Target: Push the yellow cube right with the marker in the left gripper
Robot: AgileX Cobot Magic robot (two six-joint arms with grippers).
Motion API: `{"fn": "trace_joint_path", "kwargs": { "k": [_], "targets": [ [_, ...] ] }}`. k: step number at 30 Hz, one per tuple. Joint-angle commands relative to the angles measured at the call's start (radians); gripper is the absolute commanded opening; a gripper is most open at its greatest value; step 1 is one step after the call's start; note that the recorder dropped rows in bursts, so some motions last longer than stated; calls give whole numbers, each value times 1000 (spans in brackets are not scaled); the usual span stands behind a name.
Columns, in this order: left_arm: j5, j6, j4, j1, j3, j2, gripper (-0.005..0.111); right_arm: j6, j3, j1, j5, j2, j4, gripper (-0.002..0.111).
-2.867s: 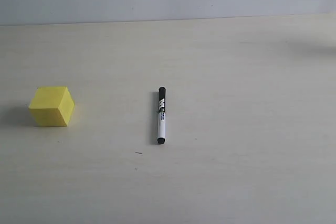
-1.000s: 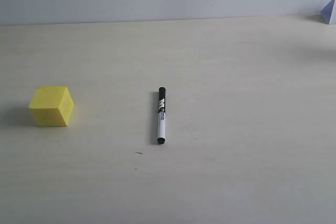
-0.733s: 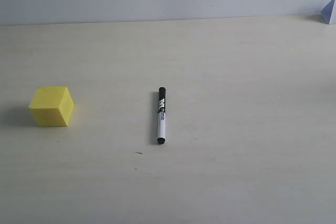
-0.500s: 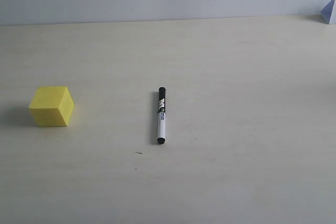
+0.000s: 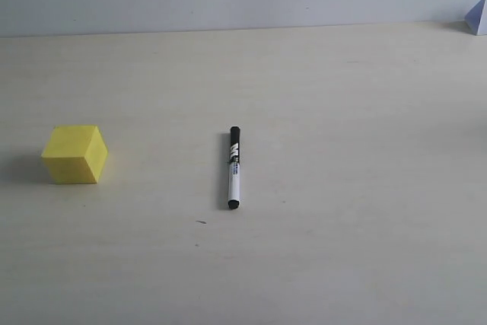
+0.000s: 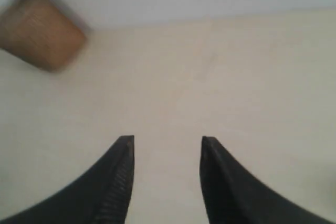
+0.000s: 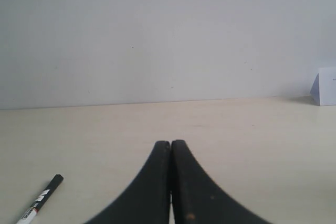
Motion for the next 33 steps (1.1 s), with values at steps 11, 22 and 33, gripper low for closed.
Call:
{"fn": "trace_joint_path", "kwargs": {
  "k": [11, 22, 33],
  "targets": [
    [89, 165, -974, -254, -125, 455, 41, -2, 5, 1, -10, -5, 0, 0],
    [-477, 204, -1111, -553, -125, 625, 41, -2, 5, 1, -10, -5, 0, 0],
    [-253, 177, -1119, -603, -328, 760, 49, -2, 5, 1, -10, -5, 0, 0]
  ]
}}
